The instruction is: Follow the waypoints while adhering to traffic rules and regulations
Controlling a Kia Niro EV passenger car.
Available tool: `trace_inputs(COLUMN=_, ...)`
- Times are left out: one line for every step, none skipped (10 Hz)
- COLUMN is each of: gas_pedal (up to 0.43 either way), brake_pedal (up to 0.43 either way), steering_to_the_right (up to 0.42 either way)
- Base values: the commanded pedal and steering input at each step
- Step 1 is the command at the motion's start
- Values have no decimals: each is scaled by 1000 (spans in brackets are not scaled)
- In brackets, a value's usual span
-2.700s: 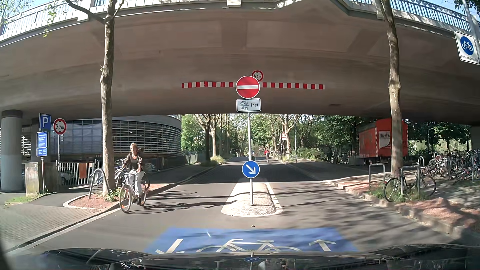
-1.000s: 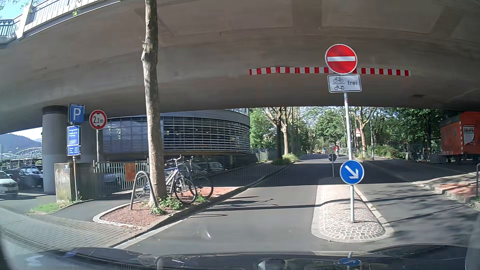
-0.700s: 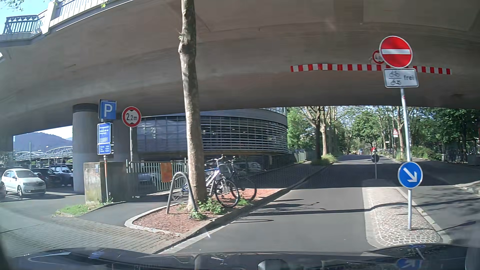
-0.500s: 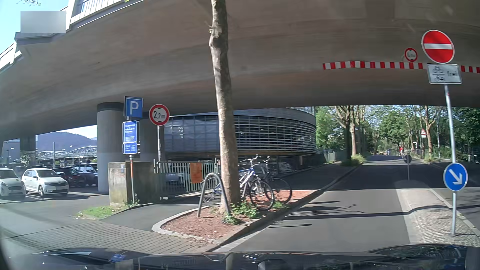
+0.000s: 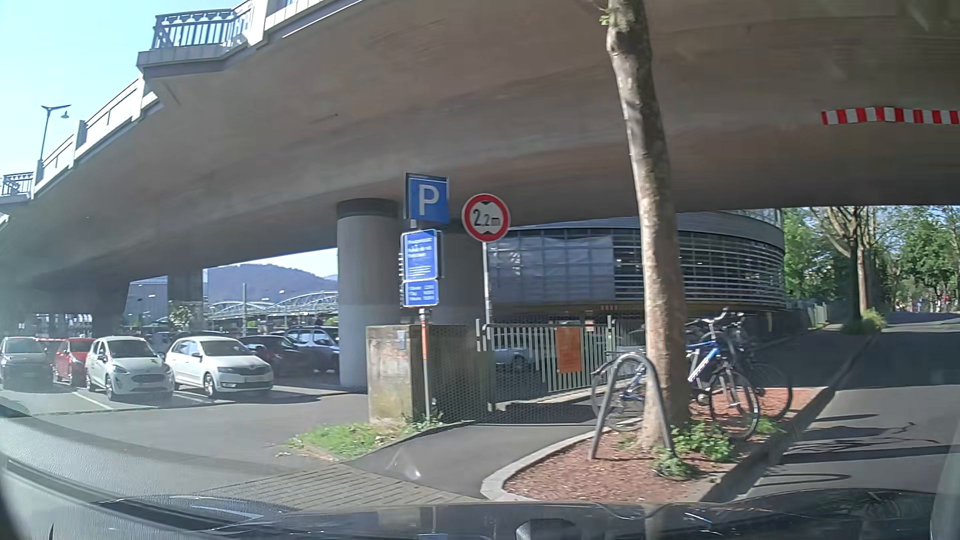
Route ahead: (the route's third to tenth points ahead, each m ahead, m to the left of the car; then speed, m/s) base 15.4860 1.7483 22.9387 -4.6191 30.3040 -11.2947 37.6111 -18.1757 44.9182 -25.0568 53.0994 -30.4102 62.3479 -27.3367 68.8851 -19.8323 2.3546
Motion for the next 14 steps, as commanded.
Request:
trace_inputs(gas_pedal=39, brake_pedal=0, steering_to_the_right=-847)
trace_inputs(gas_pedal=28, brake_pedal=0, steering_to_the_right=-844)
trace_inputs(gas_pedal=0, brake_pedal=0, steering_to_the_right=-838)
trace_inputs(gas_pedal=0, brake_pedal=0, steering_to_the_right=-819)
trace_inputs(gas_pedal=0, brake_pedal=0, steering_to_the_right=-795)
trace_inputs(gas_pedal=0, brake_pedal=0, steering_to_the_right=-775)
trace_inputs(gas_pedal=0, brake_pedal=0, steering_to_the_right=-760)
trace_inputs(gas_pedal=0, brake_pedal=0, steering_to_the_right=-737)
trace_inputs(gas_pedal=0, brake_pedal=0, steering_to_the_right=-705)
trace_inputs(gas_pedal=0, brake_pedal=0, steering_to_the_right=-671)
trace_inputs(gas_pedal=0, brake_pedal=0, steering_to_the_right=-631)
trace_inputs(gas_pedal=0, brake_pedal=0, steering_to_the_right=-600)
trace_inputs(gas_pedal=0, brake_pedal=0, steering_to_the_right=-573)
trace_inputs(gas_pedal=0, brake_pedal=0, steering_to_the_right=-539)
